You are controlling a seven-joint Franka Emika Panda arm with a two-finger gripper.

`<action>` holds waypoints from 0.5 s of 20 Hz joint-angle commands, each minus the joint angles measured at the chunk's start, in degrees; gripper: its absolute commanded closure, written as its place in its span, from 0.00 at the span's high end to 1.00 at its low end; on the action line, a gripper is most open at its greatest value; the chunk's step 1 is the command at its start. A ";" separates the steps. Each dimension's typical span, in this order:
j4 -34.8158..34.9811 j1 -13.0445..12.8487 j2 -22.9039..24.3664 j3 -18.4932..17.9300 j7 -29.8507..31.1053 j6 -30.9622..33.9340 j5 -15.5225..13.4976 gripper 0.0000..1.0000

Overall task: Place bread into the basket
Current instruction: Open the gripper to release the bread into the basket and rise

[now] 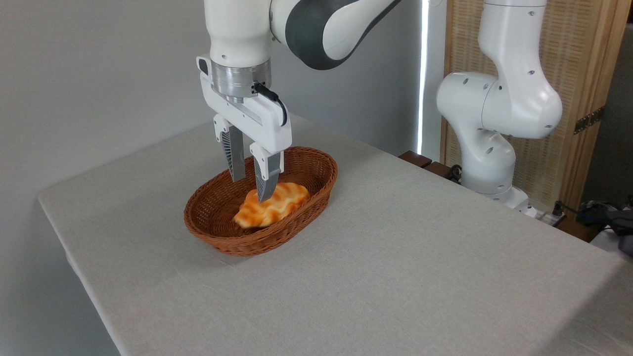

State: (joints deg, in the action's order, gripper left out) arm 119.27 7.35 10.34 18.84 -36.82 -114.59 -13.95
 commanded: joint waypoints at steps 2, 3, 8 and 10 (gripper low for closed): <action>-0.71 0.30 -0.32 0.59 -0.09 1.04 -0.37 1.00; -0.79 0.39 -0.23 0.06 -0.09 1.04 -0.28 1.00; -1.32 2.05 0.21 -3.46 -0.35 0.95 2.51 1.00; -1.41 3.29 0.30 -3.46 -0.53 0.95 4.98 1.00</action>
State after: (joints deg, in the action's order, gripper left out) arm 118.96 9.05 10.41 15.64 -37.03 -114.60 -11.95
